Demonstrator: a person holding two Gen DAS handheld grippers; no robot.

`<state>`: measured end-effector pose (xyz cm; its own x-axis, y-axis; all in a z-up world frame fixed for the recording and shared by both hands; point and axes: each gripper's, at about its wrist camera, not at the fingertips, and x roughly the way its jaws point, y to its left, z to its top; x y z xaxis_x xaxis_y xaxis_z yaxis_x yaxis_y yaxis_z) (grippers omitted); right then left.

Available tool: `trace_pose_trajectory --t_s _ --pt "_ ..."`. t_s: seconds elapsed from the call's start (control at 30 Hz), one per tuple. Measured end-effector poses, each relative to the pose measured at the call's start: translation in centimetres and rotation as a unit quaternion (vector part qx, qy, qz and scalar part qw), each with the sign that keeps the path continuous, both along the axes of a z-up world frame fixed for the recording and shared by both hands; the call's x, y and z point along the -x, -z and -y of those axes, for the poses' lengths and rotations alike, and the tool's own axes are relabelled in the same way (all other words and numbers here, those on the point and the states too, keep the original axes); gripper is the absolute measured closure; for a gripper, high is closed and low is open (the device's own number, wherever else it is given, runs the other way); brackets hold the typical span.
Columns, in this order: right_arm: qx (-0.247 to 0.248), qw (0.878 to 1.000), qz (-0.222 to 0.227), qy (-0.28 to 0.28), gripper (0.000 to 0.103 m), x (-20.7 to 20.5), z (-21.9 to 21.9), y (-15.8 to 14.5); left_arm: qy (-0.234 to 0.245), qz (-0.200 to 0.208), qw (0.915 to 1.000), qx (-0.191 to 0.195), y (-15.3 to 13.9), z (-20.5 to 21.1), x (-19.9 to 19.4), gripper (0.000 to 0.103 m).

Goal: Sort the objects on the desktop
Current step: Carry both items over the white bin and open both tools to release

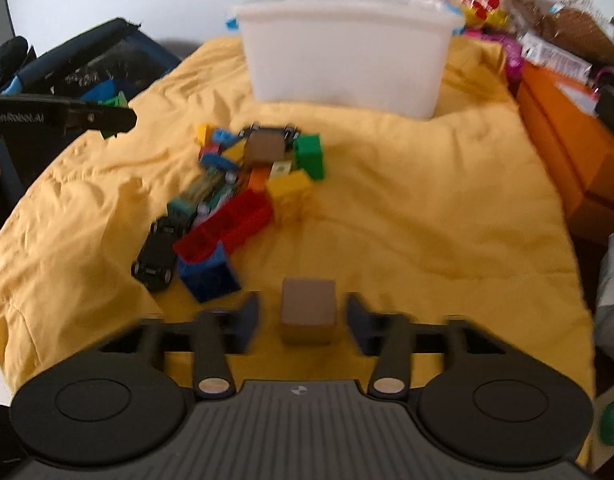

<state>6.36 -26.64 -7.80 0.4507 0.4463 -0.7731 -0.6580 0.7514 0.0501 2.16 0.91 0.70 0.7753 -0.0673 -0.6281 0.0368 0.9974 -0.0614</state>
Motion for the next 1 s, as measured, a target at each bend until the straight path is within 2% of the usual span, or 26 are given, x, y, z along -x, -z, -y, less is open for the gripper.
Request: trace_pose_trajectory --t_s 0.13,0.27,0.43,0.63,0.8,1.0 --pt "-0.01 1.0 0.011 0.006 0.071 -0.1 0.5 -0.9 -0.002 0.004 1.0 0.006 -0.5 -0.1 -0.4 0.057" --pt "-0.045 0.998 0.031 0.036 0.071 -1.6 1.5 -3.7 -0.013 0.01 0.9998 0.012 -2.1 -0.4 -1.5 0.057" --pt "-0.107 0.99 0.064 0.069 0.071 -5.0 2.0 -9.2 -0.014 0.027 0.9995 0.006 -5.1 -1.0 -3.8 0.057" --pt "-0.159 0.979 0.102 0.074 0.071 -9.3 1.2 -15.2 -0.019 0.053 0.9984 0.002 -9.0 -1.9 -7.6 0.057" --pt "-0.177 0.976 0.099 0.074 0.071 -13.4 0.1 -18.2 -0.024 0.051 0.9984 -0.001 -11.7 -2.5 -11.6 0.057" --pt "-0.159 0.978 0.124 0.06 0.071 -16.3 -2.1 -20.1 -0.022 0.055 0.9983 -0.003 -13.9 -2.8 -16.2 0.057"
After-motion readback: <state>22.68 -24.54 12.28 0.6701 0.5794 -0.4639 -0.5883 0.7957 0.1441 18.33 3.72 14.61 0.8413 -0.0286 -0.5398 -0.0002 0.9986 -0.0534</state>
